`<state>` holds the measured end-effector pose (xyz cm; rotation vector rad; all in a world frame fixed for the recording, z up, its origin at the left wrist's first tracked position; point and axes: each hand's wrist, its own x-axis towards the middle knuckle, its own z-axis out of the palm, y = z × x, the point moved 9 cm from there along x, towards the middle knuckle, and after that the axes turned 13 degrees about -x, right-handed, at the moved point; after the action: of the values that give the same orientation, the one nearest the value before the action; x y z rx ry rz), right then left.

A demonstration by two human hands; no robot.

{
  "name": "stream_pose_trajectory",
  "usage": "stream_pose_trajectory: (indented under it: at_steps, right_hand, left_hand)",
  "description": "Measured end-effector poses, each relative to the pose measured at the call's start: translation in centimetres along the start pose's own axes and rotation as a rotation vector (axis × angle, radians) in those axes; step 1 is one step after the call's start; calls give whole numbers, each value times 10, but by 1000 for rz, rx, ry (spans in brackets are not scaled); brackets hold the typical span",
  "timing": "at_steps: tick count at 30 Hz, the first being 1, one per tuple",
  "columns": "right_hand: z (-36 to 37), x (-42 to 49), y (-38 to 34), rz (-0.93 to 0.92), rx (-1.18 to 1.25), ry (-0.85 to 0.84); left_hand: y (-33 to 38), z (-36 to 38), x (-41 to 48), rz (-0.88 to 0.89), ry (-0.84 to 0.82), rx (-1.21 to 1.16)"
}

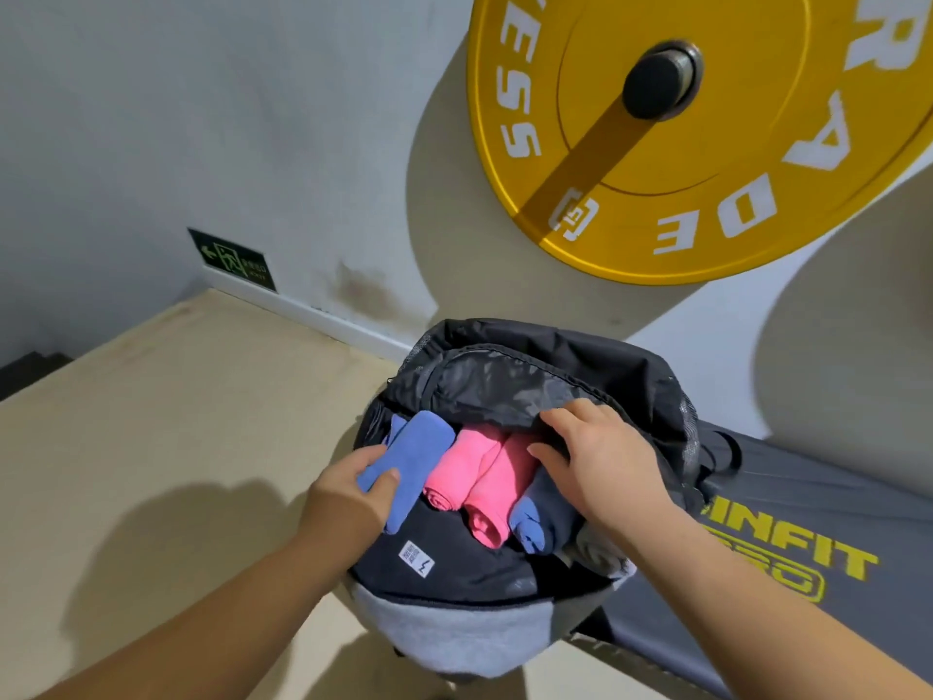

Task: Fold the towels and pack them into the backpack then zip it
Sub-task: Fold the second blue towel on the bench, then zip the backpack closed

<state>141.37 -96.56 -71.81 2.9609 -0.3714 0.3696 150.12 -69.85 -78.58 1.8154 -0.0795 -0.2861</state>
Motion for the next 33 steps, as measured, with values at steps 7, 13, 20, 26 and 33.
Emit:
stream_pose_trajectory:
  at_steps: [7,13,20,26,33]
  right_hand:
    - [-20,19,3,59,-9,193]
    - [-64,32,37,235,224,312]
    - [-36,19,18,53,193,177]
    - [14,4,63,456,403,-190]
    - [-22,-2,51,612,987,-321]
  left_hand:
    - [-10,6,26,-89,-86,13]
    - [-4,11,50,-77,-78,0]
    - [13,44,75,-32,30,28]
    - [21,-3,61,93,153,244]
    - [24,-84,51,-13,217,20]
